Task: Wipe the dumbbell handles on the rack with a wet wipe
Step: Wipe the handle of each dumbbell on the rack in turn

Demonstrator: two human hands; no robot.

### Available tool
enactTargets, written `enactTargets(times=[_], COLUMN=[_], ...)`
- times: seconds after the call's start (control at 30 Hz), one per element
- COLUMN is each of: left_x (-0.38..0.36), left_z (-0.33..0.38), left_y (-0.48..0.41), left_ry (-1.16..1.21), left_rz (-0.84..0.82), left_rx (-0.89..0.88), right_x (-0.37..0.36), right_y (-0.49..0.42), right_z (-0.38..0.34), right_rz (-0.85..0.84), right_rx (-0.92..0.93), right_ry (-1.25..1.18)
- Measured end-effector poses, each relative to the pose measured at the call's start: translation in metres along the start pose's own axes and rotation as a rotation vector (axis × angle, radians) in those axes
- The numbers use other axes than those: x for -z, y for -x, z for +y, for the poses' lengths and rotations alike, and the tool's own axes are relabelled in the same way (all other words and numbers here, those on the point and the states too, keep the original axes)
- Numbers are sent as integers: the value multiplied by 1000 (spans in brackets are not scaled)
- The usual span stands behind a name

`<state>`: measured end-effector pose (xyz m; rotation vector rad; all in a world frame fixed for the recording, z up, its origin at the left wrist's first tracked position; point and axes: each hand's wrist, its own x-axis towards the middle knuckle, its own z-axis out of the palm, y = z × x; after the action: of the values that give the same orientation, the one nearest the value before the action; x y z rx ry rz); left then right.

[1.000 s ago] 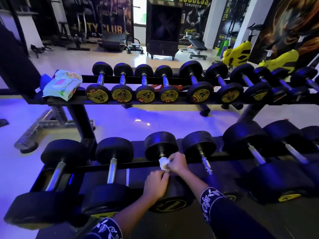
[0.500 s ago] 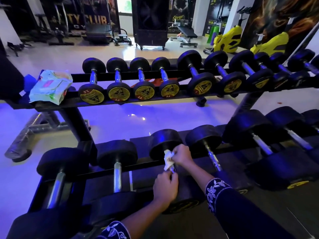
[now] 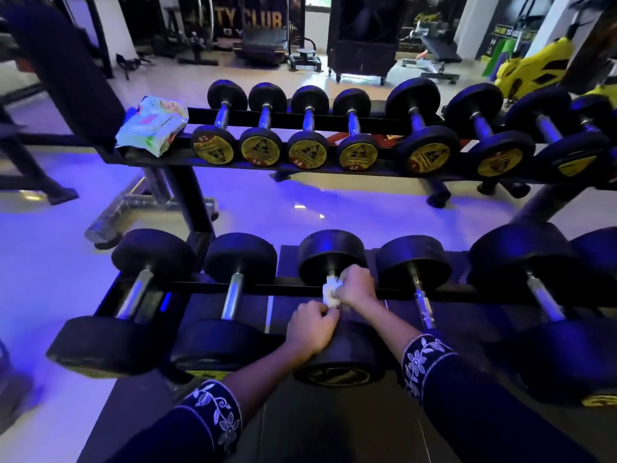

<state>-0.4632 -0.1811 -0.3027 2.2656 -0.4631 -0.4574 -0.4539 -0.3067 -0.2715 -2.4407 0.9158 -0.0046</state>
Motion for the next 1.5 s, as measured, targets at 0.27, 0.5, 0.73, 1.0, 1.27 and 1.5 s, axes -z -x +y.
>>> enactTargets(times=[0.27, 0.5, 0.73, 1.0, 1.27, 1.5], left_x=[-1, -2, 0, 3, 7, 3], left_z=[-2, -5, -5, -5, -6, 12], left_y=[1, -1, 1, -9, -2, -3], left_ry=[49, 83, 111, 82, 19, -127], left_rz=[24, 35, 20, -9, 51, 5], left_rx=[-6, -40, -40, 8, 75, 165], right_x=[4, 1, 3, -7, -13, -13], right_y=[-1, -1, -13, -8, -9, 4], right_z=[5, 11, 1, 9, -11, 10], right_rz=[-37, -45, -14, -18, 57, -42], right_rx=[-22, -69, -97, -158, -79, -163], right_ry=[-35, -122, -134, -130, -128, -178])
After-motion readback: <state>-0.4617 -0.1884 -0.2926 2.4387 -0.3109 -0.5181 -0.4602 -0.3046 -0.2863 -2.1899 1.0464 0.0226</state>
